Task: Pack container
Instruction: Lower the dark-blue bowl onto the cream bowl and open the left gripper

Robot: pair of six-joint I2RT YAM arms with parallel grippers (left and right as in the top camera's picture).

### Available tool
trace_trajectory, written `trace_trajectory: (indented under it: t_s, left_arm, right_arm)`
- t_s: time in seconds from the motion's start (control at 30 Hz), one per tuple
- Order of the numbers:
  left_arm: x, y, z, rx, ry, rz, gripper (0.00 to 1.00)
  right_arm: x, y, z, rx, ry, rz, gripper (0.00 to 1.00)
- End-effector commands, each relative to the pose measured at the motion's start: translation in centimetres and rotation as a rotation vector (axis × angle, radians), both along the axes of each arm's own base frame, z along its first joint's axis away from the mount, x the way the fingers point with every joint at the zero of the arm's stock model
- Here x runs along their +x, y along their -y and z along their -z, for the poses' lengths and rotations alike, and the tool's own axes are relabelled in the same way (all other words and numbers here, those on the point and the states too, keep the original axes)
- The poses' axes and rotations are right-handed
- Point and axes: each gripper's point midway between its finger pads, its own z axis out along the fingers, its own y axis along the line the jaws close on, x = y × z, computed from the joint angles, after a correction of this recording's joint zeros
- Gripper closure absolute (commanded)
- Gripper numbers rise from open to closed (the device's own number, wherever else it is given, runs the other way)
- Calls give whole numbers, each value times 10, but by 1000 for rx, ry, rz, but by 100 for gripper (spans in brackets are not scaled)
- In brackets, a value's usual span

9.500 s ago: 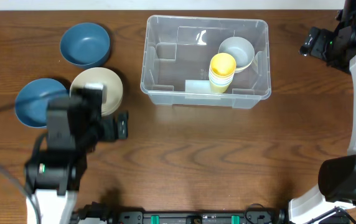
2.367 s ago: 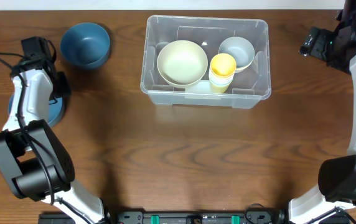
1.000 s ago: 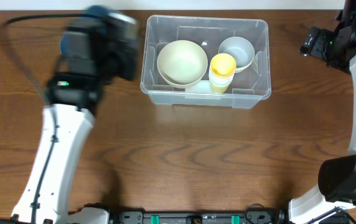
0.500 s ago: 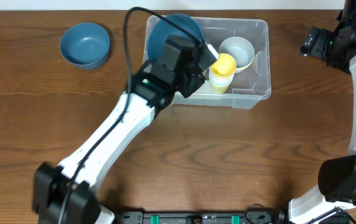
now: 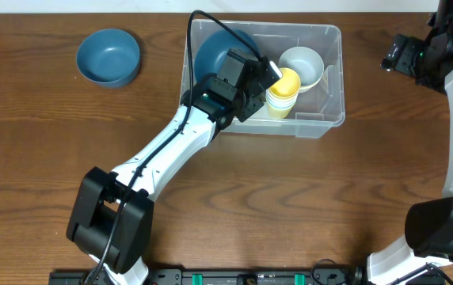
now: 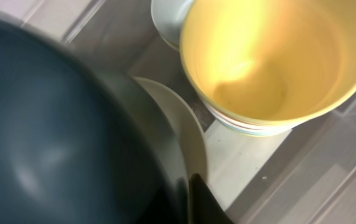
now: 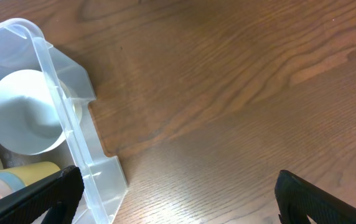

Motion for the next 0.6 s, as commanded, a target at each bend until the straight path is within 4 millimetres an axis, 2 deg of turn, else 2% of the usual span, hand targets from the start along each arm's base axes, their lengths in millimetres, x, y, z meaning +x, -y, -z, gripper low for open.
trace_trajectory:
  t_s: [0.0, 0.07, 0.23, 0.33, 0.43, 0.57]
  left_arm:
    - [5, -5, -5, 4, 18, -18, 58]
    - [7, -6, -5, 2, 20, -22, 51]
    - [17, -18, -10, 2, 46, -64, 47]
    - [26, -32, -22, -13, 71, -142, 44]
    - [34, -52, -50, -59, 111, -238, 41]
    - [37, -91, -104, -138, 199, -352, 38]
  right_arm:
    - [-1, 4, -12, -23, 27, 3, 1]
    - [-1, 4, -12, -23, 27, 3, 1]
    - [-1, 4, -12, -23, 27, 3, 1]
    - [-1, 4, -12, -23, 27, 3, 1]
    - [-1, 4, -12, -23, 27, 3, 1]
    - [-1, 4, -12, -23, 27, 3, 1]
